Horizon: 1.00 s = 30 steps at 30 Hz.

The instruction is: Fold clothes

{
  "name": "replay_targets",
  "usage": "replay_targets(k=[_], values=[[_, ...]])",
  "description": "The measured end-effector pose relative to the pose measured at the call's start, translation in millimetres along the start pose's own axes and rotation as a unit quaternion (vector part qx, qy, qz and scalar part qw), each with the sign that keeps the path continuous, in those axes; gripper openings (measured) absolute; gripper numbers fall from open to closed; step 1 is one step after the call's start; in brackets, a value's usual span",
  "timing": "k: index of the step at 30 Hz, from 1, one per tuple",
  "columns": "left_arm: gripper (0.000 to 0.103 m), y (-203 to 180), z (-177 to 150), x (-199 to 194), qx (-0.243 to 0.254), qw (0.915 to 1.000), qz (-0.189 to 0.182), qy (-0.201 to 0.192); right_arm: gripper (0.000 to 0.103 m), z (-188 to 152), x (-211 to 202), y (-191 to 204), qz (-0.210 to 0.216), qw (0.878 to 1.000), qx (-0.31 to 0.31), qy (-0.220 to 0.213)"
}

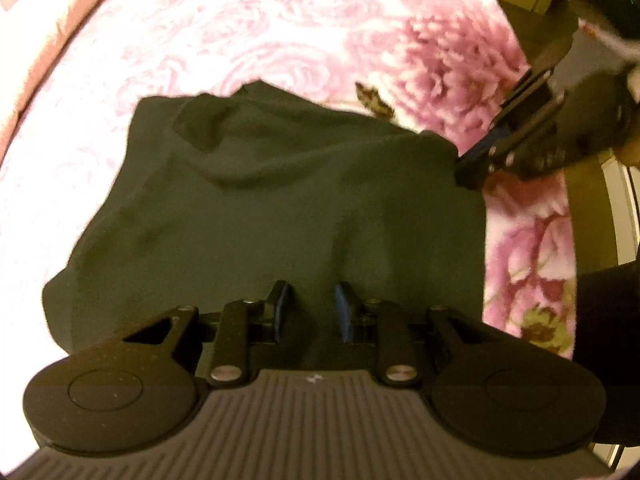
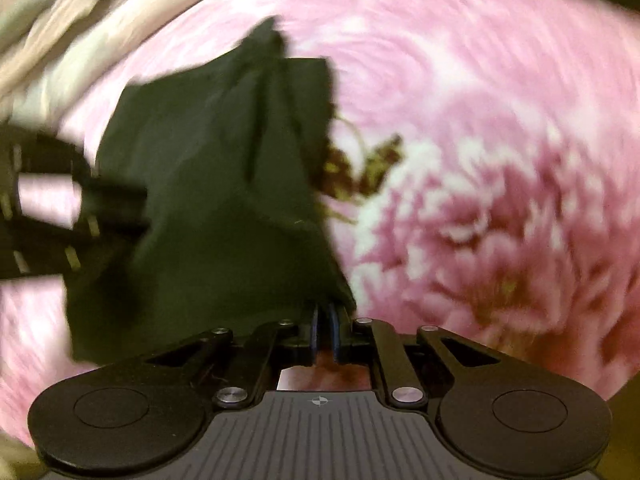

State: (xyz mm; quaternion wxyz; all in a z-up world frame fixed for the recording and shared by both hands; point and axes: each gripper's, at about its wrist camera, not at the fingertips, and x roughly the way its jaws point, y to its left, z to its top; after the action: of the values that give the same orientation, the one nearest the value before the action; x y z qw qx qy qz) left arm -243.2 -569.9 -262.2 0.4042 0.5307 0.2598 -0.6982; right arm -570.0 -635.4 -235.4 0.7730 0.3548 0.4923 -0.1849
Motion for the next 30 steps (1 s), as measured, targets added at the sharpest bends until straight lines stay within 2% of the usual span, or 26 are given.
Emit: replay_targets(k=[2, 4, 7, 11, 12, 14, 15, 16, 17, 18, 19, 20, 22, 23, 24, 25, 27, 30], values=[[0.021, 0.9, -0.2, 5.2, -0.004, 1.0, -0.002, 0.003, 0.009, 0.6, 1.2, -15.6, 0.027, 0.998, 0.062, 0.002], [0.021, 1.7, -1.0, 6.3, -0.001, 1.0, -0.003, 0.0, 0.009, -0.4, 3.1, -32.0, 0.055, 0.989, 0.136, 0.003], [0.021, 2.3, -3.0, 5.7, 0.003, 1.0, -0.004, -0.005, 0.009, -8.2, 9.4, -57.6, 0.102, 0.958, 0.27, 0.007], [0.021, 3.1, -7.4, -2.0, 0.002, 0.9999, -0.006, -0.016, 0.01, -4.9, -3.2, -37.8, 0.067, 0.975, 0.213, -0.003], [0.021, 3.6, -9.5, -5.1, 0.001, 0.9998, -0.006, -0.018, 0.01, -5.0, -12.2, -22.3, 0.039, 0.985, 0.165, -0.014], [0.021, 5.2, -16.7, -12.4, 0.0, 0.9997, -0.008, -0.021, 0.012, -11.4, -23.9, 4.0, -0.009, 0.994, 0.103, -0.03], [0.021, 6.1, -21.0, -16.5, -0.001, 0.9997, -0.009, -0.023, 0.021, -14.6, -29.8, 17.1, -0.033, 0.996, 0.072, -0.038], [0.021, 7.0, -26.6, -21.6, -0.003, 0.9997, -0.01, -0.024, 0.054, -18.0, -34.7, 26.1, -0.047, 0.996, 0.058, -0.046], [0.021, 8.3, -32.8, -26.2, -0.006, 0.9996, -0.01, -0.024, 0.056, -23.1, -41.1, 36.3, -0.063, 0.995, 0.046, -0.062], [0.021, 10.0, -40.8, -31.4, -0.011, 0.9996, -0.009, -0.024, 0.052, -26.1, -45.7, 46.7, -0.072, 0.994, 0.029, -0.071], [0.021, 11.7, -48.9, -36.5, -0.016, 0.9995, -0.008, -0.024, 0.026, -29.5, -47.1, 55.0, -0.084, 0.994, 0.014, -0.068], [0.021, 13.6, -57.1, -41.6, -0.021, 0.9995, -0.007, -0.024, 0.008, -32.5, -47.6, 62.1, -0.082, 0.995, 0.008, -0.059], [0.021, 19.1, -74.7, -51.4, -0.034, 0.9991, -0.002, -0.023, 0.009, -34.4, -47.0, 71.4, -0.08, 0.995, 0.019, -0.047], [0.021, 22.3, -83.5, -56.2, -0.043, 0.9988, 0.001, -0.022, 0.022, -34.9, -47.1, 77.5, -0.078, 0.996, 0.02, -0.041], [0.021, 26.0, -93.1, -60.7, -0.052, 0.9984, 0.003, -0.021, 0.042, -37.7, -48.8, 86.2, -0.085, 0.995, 0.014, -0.042], [0.021, 29.5, -102.5, -65.0, -0.062, 0.9979, 0.006, -0.02, 0.1, -40.0, -50.6, 94.8, -0.089, 0.995, 0.007, -0.052], [0.021, 34.6, -119.6, -71.6, -0.073, 0.9971, 0.012, -0.019, 0.102, -43.2, -51.0, 111.9, -0.086, 0.994, -0.011, -0.067], [0.022, 38.3, -141.6, -76.3, -0.06, 0.9977, 0.025, -0.02, 0.102, -46.1, -39.5, 135.4, -0.078, 0.995, -0.031, -0.054]])
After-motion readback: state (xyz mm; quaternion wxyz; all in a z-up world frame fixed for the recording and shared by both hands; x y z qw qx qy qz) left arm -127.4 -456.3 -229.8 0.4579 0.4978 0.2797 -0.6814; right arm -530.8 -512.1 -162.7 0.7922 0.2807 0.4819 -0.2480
